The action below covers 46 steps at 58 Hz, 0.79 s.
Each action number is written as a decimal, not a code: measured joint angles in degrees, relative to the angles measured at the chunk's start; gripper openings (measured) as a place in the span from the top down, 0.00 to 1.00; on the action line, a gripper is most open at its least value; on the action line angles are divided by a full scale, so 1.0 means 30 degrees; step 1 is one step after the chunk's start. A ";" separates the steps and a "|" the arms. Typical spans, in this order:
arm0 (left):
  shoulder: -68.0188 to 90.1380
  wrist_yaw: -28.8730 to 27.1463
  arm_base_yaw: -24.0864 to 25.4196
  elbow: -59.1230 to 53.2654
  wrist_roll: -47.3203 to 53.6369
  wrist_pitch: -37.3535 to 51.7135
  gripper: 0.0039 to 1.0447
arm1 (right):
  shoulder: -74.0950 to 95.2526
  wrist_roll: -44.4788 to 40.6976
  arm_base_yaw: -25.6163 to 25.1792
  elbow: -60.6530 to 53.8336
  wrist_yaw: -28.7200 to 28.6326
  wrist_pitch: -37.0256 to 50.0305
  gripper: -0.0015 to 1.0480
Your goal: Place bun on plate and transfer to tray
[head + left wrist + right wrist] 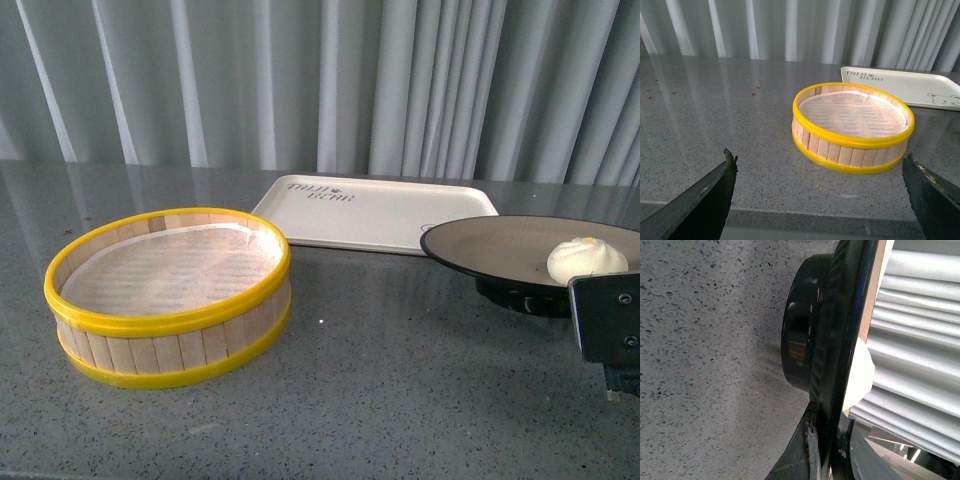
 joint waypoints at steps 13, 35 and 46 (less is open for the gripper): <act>0.0007 -0.0007 0.0000 0.0000 0.0000 0.0000 0.06 | 0.0160 -0.0401 -0.0357 0.0342 -0.0189 0.1056 0.97; 0.0007 -0.0007 0.0000 0.0000 0.0000 0.0000 0.06 | 0.3147 0.0175 -0.1596 0.3126 -0.2390 0.2943 0.97; 0.0000 -0.0007 0.0000 0.0000 0.0000 0.0000 0.06 | 0.6033 0.0299 -0.1479 0.4750 -0.2761 0.4320 0.97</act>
